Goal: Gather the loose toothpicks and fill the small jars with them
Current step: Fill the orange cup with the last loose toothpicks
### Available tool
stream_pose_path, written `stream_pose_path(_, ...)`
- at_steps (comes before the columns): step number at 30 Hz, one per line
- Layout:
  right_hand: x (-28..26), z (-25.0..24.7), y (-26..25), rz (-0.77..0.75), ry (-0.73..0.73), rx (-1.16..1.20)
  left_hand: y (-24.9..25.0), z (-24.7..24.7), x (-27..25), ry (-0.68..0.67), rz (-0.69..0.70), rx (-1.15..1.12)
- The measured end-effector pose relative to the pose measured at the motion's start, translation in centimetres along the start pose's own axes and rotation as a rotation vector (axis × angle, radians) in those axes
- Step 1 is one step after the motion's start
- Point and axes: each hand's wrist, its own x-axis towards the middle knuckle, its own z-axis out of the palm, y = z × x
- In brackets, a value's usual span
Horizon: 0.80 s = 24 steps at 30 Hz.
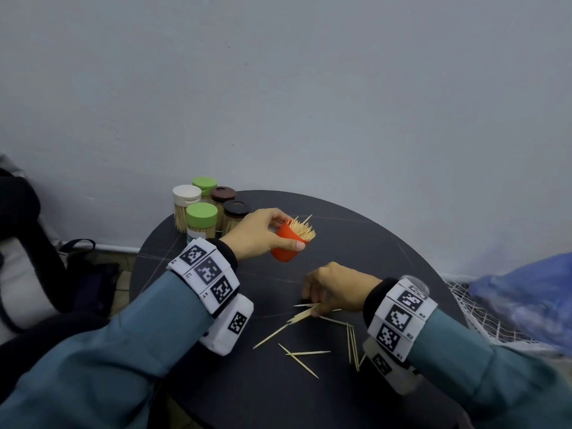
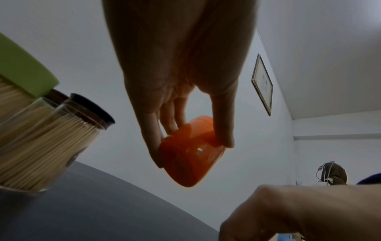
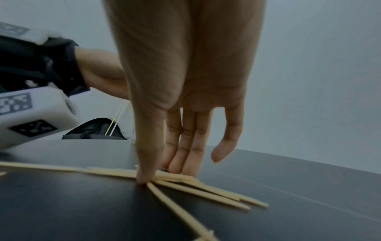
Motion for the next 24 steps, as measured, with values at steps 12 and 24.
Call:
stream_pose_path(12,0.59,0.13,-0.54,0.023,0.089,-0.136,0.21,0.03,-0.09,-0.004,-0.005,0.004)
stream_pose_path(24,0.27,0.27,-0.16,0.065,0.024,-0.233,-0.03,0.04,-0.13,-0.001,-0.004,0.016)
